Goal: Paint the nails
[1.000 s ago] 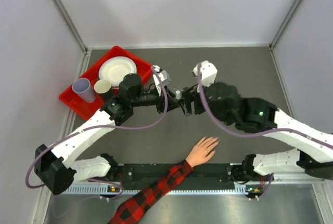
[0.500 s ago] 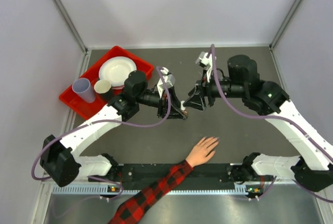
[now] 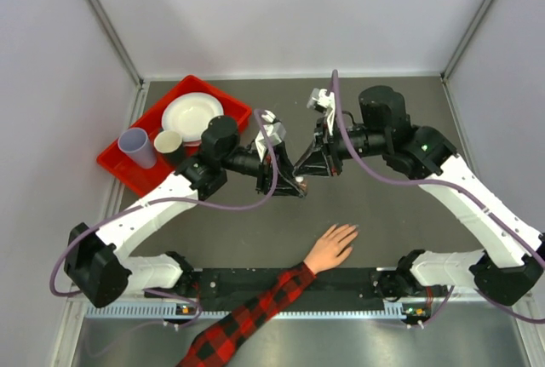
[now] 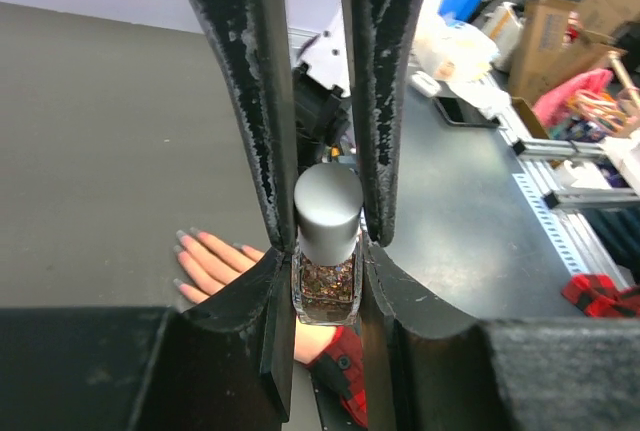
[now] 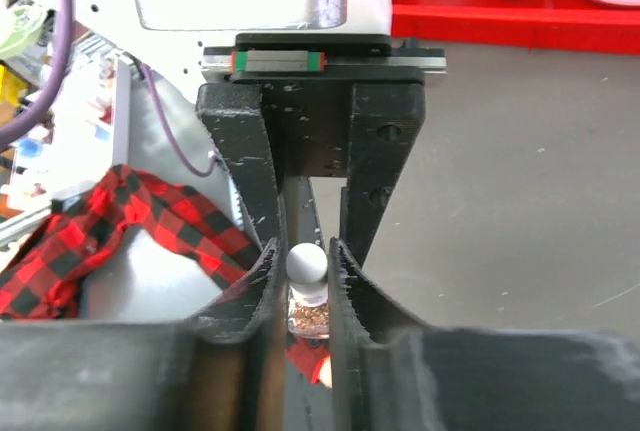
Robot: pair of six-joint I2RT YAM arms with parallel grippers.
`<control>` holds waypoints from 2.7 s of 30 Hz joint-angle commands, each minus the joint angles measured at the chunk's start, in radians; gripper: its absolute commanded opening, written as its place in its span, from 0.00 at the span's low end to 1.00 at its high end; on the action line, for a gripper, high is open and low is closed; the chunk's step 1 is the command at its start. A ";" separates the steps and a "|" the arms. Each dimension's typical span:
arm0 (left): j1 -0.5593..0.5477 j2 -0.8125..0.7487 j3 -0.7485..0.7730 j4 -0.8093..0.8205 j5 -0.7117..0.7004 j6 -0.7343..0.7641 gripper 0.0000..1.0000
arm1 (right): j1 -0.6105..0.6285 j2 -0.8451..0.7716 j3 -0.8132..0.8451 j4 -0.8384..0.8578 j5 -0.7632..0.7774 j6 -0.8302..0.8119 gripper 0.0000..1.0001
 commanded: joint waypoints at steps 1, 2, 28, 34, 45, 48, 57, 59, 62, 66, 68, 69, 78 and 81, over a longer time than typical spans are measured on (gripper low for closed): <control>0.004 -0.033 0.057 -0.056 -0.186 0.088 0.00 | -0.005 -0.032 -0.028 0.057 -0.048 0.008 0.01; 0.010 -0.031 0.064 -0.068 -0.255 0.097 0.00 | -0.005 -0.037 -0.039 0.064 -0.035 0.018 0.00; 0.073 -0.088 0.008 -0.045 -0.692 0.048 0.00 | 0.692 0.031 0.047 -0.092 1.580 0.479 0.35; 0.076 -0.015 0.050 -0.021 -0.296 0.033 0.00 | 0.510 -0.089 0.016 0.011 1.092 0.201 0.72; 0.073 0.001 0.027 0.172 0.046 -0.127 0.00 | 0.035 -0.086 0.039 0.038 0.102 0.026 0.68; 0.066 -0.001 0.022 0.202 0.068 -0.151 0.00 | -0.028 -0.043 0.036 0.090 -0.056 0.035 0.58; 0.063 -0.016 0.019 0.205 0.075 -0.152 0.00 | -0.054 0.023 0.039 0.120 -0.149 0.026 0.43; 0.063 -0.017 0.018 0.203 0.074 -0.153 0.00 | -0.057 0.028 0.036 0.124 -0.147 0.028 0.39; 0.060 -0.016 0.018 0.205 0.071 -0.153 0.00 | -0.057 0.034 0.031 0.132 -0.142 0.028 0.32; 0.061 -0.025 0.015 0.179 0.007 -0.129 0.00 | -0.058 0.035 0.024 0.118 -0.129 0.026 0.11; 0.063 -0.028 0.030 0.122 -0.039 -0.077 0.00 | -0.057 0.019 -0.004 0.123 -0.094 0.031 0.04; 0.064 -0.028 0.033 0.107 -0.090 -0.064 0.00 | -0.055 0.009 -0.015 0.127 -0.071 0.038 0.00; 0.082 -0.048 0.067 0.007 -0.539 -0.035 0.00 | 0.406 -0.121 -0.187 0.193 1.073 0.168 0.00; 0.082 -0.069 0.065 -0.001 -0.622 -0.027 0.00 | 0.561 -0.011 -0.104 0.004 1.541 0.451 0.00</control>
